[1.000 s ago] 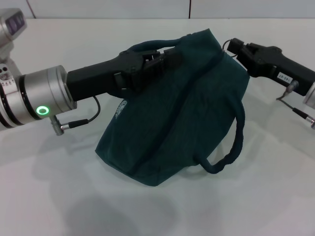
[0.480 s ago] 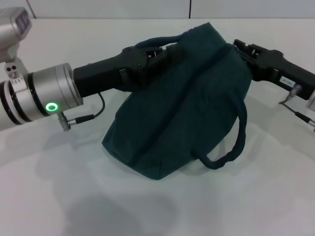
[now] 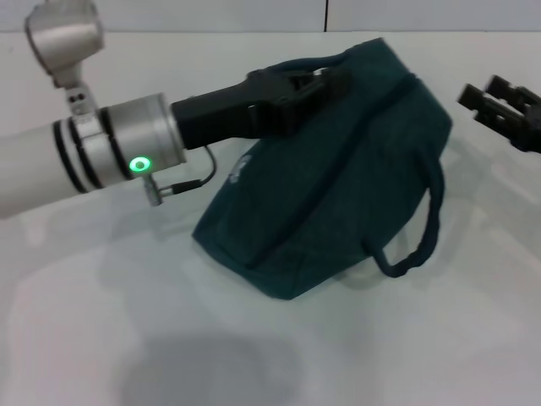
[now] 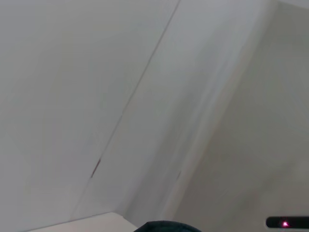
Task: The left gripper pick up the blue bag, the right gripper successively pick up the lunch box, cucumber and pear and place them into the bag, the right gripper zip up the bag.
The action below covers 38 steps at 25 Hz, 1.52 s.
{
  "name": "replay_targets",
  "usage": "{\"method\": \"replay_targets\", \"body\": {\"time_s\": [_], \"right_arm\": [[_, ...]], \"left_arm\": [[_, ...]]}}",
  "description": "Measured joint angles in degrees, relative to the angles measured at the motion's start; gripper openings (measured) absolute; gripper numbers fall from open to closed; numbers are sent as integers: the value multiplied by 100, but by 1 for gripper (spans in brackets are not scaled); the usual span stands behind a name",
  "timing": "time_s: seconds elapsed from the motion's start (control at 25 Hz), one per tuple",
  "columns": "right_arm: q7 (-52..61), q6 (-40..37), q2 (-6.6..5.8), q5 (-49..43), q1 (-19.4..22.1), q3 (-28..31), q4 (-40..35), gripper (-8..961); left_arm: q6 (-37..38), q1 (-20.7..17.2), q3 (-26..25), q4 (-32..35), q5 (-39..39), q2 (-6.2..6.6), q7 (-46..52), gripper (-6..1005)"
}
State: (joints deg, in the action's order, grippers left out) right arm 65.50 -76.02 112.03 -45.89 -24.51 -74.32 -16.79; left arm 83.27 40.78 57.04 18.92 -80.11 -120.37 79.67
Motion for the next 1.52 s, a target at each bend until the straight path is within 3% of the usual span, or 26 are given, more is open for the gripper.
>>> {"method": "replay_targets", "body": {"time_s": [0.28, 0.64, 1.0, 1.28, 1.44, 1.52], "right_arm": [[5, -117, -59, 2, 285, 222, 0, 809], [6, -237, -83, -1, 362, 322, -8, 809], [6, -464, -85, -30, 368, 375, -10, 810], [-75, -764, -122, -44, 416, 355, -9, 810], [-315, -1236, -198, -222, 408, 322, -27, 810], [-517, -1455, -221, -485, 370, 329, -61, 809]], "left_arm": [[-346, 530, 1, -502, 255, -22, -178, 55], [-736, 636, 9, -670, 440, -40, -235, 66], [-329, 425, 9, -671, 824, -40, -671, 118], [-121, 279, 8, -703, 1233, -15, -770, 401], [81, 187, 14, -404, 1135, 36, -608, 544], [328, -19, 40, -10, 958, 52, -625, 777]]}}
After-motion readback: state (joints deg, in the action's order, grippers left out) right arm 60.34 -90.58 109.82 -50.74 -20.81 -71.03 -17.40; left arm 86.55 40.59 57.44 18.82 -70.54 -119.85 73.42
